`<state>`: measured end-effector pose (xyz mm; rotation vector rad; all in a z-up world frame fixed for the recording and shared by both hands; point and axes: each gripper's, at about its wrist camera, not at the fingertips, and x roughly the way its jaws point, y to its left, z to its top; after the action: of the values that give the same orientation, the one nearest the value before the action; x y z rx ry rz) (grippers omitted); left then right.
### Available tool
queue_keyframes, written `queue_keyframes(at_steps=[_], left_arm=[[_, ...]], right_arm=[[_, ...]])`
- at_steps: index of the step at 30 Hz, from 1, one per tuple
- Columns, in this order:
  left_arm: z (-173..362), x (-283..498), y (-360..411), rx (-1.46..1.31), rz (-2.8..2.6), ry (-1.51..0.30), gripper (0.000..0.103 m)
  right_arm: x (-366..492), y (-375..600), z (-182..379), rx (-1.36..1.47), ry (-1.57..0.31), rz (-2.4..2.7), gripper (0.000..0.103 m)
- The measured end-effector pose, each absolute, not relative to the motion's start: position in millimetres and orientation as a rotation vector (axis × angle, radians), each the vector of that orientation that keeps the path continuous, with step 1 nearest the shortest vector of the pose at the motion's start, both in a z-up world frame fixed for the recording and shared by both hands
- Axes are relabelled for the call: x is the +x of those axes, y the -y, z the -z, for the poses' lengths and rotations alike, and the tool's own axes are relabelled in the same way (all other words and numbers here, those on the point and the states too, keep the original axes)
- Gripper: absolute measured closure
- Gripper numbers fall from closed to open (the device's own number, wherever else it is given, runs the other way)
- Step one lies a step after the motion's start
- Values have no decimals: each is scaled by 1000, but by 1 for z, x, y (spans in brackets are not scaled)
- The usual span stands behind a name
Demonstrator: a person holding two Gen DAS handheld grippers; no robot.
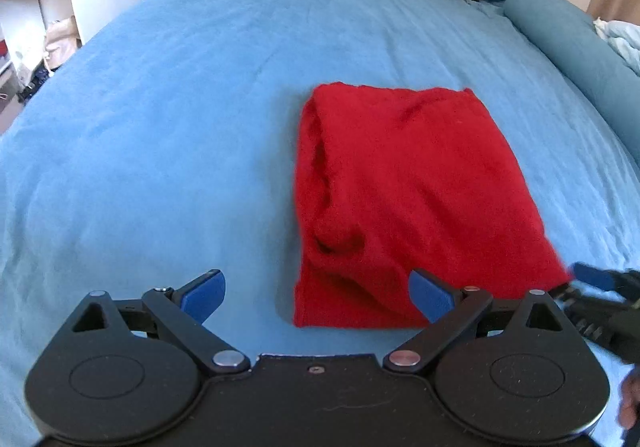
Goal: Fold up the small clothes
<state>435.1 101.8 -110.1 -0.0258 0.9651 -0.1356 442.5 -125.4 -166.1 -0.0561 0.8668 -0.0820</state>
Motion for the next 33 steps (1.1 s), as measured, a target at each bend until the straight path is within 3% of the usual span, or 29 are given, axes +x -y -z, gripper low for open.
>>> queue_keyframes(at_steps=[10,15,19,21,22,23,28,33], left_arm=[[161,451,-113,86,37,-1040,5],[153,453,-117,83,50,-1044,5],[118,449,-122,101,77,-998,7],[95,450,-127,83,122,-965,3],[83,453,-129,62,150,-950,0],[72,458,-132,39,184,-935,0],[58,505,-135,-50,300,-966,0],[104,555,-132,-163,346,-1086,4]], right_arm=[[443,148,181,-33,-943,2,38],[443,151,172,-50,-954,-72,37],[435,161,143,-26,-958,-131,30],[434,169,122,6,-950,-153,18],[436,174,110,32,-941,-158,3],[438,178,99,56,-932,-162,0],[476,202,65,234,-922,-189,0],[527,210,101,384,-1004,-207,0]])
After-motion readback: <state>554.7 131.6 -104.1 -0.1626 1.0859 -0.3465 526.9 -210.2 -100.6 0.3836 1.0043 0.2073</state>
